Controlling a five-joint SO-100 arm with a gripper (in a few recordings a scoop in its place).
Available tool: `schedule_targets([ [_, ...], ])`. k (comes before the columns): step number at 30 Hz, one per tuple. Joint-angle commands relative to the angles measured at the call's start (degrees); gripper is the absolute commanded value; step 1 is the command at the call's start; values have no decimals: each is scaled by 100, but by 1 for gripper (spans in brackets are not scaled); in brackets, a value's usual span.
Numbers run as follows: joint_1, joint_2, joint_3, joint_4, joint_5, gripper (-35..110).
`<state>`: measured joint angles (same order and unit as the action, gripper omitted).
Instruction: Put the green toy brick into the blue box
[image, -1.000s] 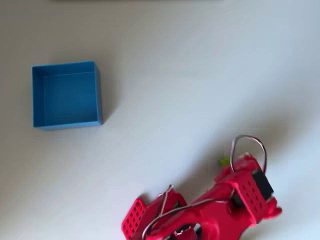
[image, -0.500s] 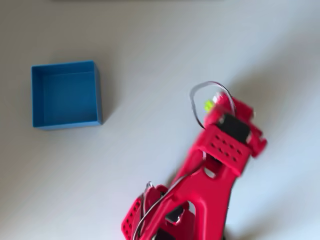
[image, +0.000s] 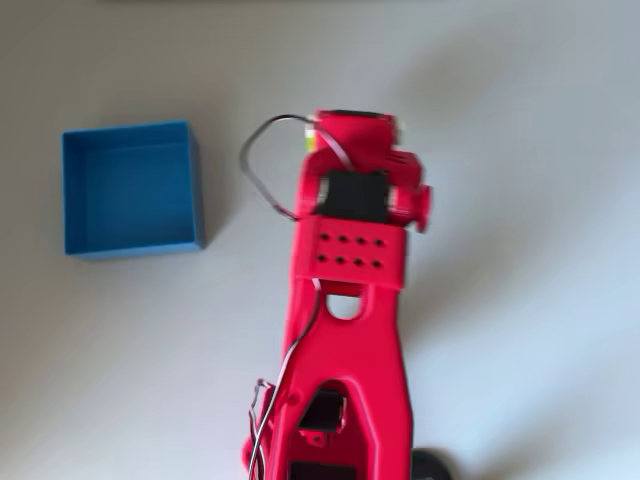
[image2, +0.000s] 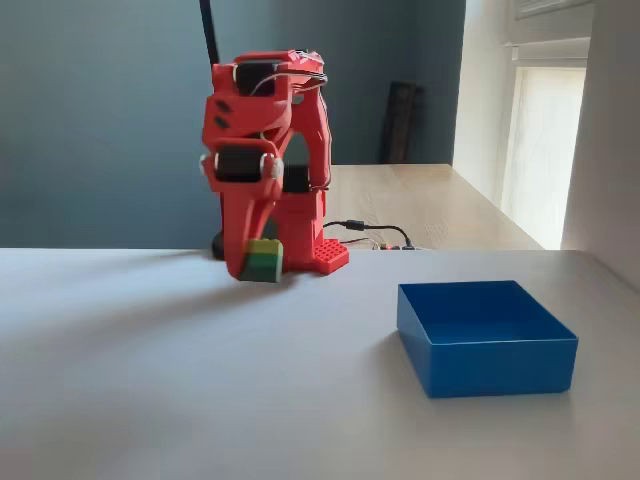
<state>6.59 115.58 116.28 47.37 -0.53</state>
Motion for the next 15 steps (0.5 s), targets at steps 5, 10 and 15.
schedule_targets([
  [5, -1459, 202, -413, 18, -149, 0],
  [10, -2347, 193, -422, 18, -149, 0],
  [15, -3094, 141, -413, -62, -167, 0],
])
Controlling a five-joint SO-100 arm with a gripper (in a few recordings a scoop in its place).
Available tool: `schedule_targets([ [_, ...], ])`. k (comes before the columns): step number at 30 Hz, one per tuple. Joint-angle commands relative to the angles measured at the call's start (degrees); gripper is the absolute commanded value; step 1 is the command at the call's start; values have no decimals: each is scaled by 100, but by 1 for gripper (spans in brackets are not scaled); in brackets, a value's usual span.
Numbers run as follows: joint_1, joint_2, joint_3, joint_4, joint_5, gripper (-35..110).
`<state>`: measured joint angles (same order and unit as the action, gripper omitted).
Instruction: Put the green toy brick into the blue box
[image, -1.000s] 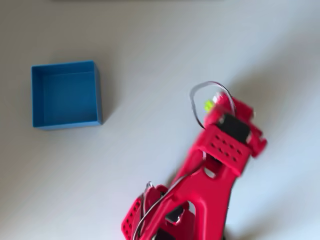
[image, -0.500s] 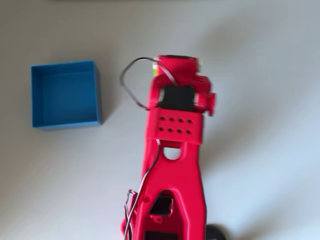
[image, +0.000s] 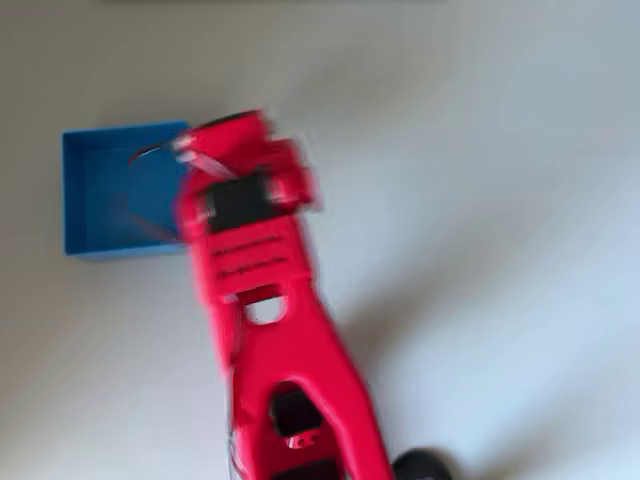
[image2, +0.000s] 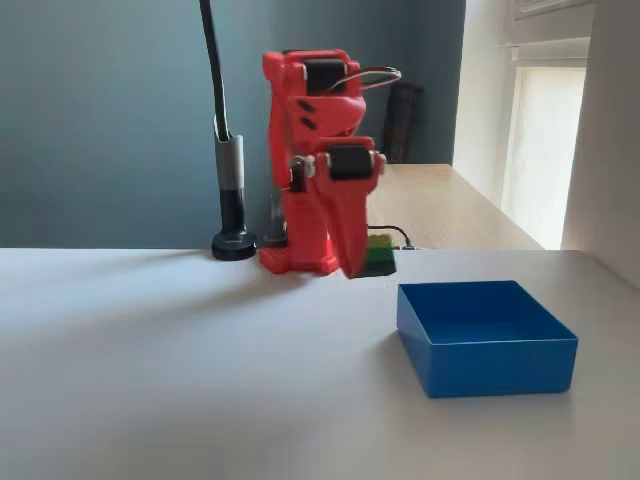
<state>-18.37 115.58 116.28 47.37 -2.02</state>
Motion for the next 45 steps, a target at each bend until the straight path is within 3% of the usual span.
schedule_targets([
  [1, -721, 132, -475, -62, -9, 0],
  [14, -1494, 53, -853, -413, 79, 0],
  [24, -1450, -26, 237, -1125, 123, 0],
  [38, -1301, -773, 18, -1116, 422, 0],
  [45, -1327, -773, 62, -1116, 483, 20],
])
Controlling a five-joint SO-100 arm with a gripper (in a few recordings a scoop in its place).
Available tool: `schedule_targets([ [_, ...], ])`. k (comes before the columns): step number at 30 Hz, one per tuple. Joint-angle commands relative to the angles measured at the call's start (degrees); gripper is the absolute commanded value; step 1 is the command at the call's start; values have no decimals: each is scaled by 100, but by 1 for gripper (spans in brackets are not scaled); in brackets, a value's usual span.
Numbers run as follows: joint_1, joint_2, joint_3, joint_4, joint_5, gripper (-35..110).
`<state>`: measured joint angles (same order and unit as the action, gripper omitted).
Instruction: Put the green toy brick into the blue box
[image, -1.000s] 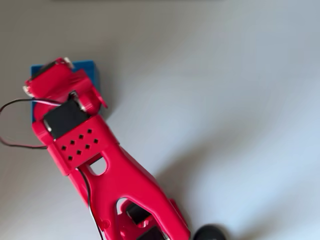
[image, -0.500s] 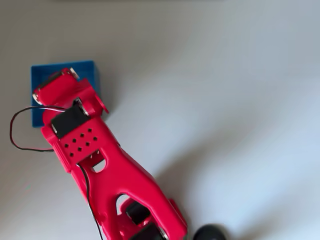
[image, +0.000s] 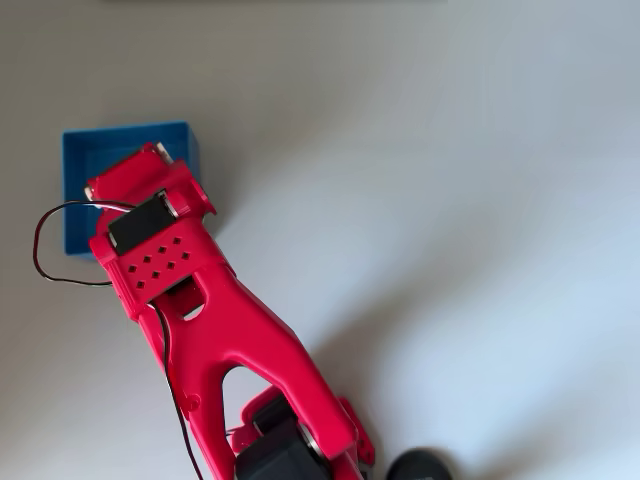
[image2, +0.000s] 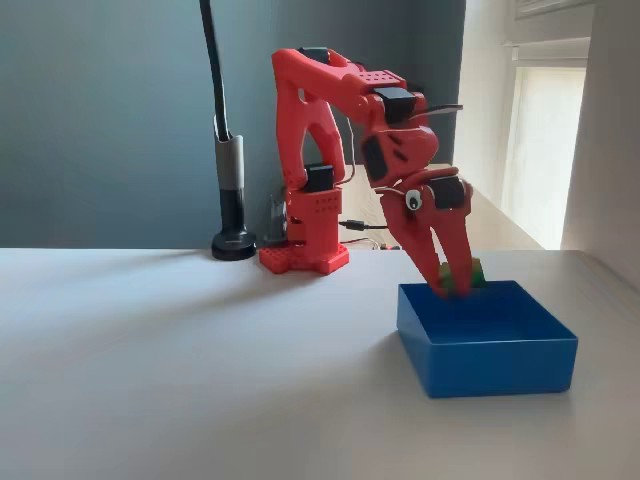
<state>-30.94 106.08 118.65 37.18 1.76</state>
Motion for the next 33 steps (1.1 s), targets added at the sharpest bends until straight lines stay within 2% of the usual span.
schedule_targets([
  [1, -70, 176, -176, -97, 88, 20],
  [8, -53, 176, -369, 0, 62, 19],
  [16, -53, 229, -967, 738, 378, 0],
  [23, 88, 290, -1160, 1380, 457, 0],
  [29, 809, 316, -1380, 2294, 642, 0],
  [33, 1652, 325, -1459, 2505, 527, 0],
])
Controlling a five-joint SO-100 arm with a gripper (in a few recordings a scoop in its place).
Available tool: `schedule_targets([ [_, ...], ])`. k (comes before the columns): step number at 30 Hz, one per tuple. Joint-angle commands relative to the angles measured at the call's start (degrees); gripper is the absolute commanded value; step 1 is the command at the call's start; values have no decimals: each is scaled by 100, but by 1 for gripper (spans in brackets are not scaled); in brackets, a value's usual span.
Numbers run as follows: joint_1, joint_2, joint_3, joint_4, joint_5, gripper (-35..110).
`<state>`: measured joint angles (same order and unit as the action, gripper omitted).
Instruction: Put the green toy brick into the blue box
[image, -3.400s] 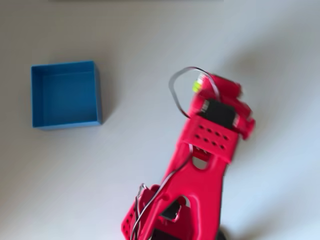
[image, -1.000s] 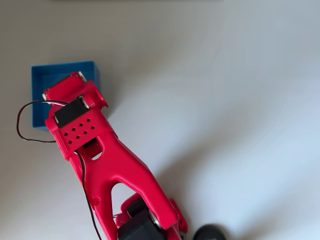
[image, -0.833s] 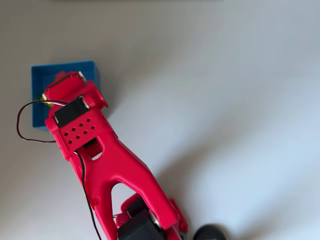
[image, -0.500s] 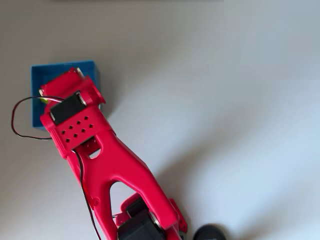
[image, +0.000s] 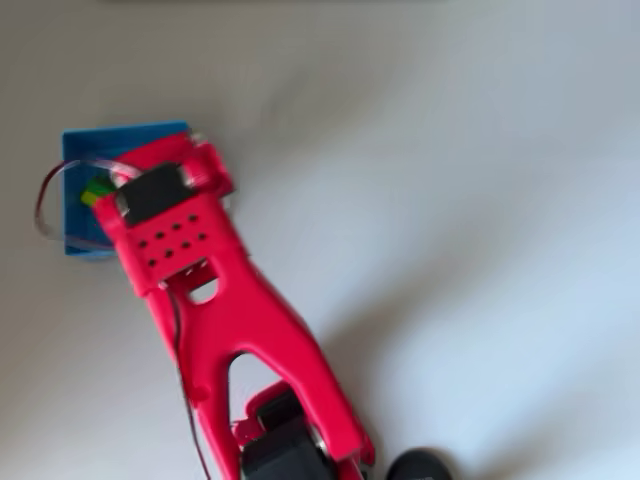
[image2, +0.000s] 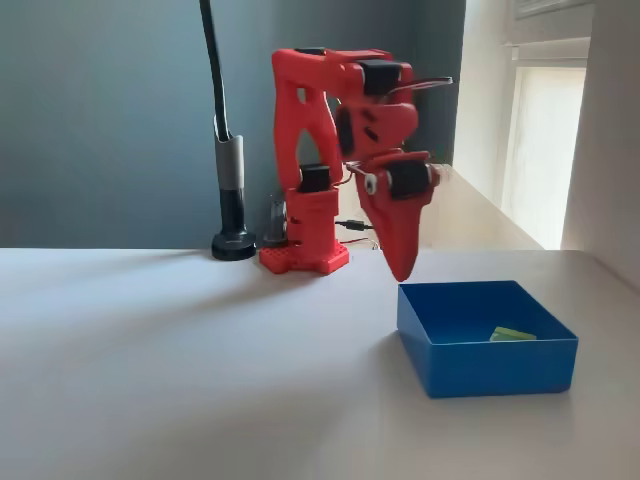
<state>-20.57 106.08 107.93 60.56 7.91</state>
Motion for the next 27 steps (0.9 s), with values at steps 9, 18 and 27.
schedule_targets([
  [9, 2329, 1802, 773, 158, -677, 0],
  [18, 4535, 3437, 2364, 149, -1055, 0],
  [27, 6196, 3841, 2979, 149, -1292, 0],
])
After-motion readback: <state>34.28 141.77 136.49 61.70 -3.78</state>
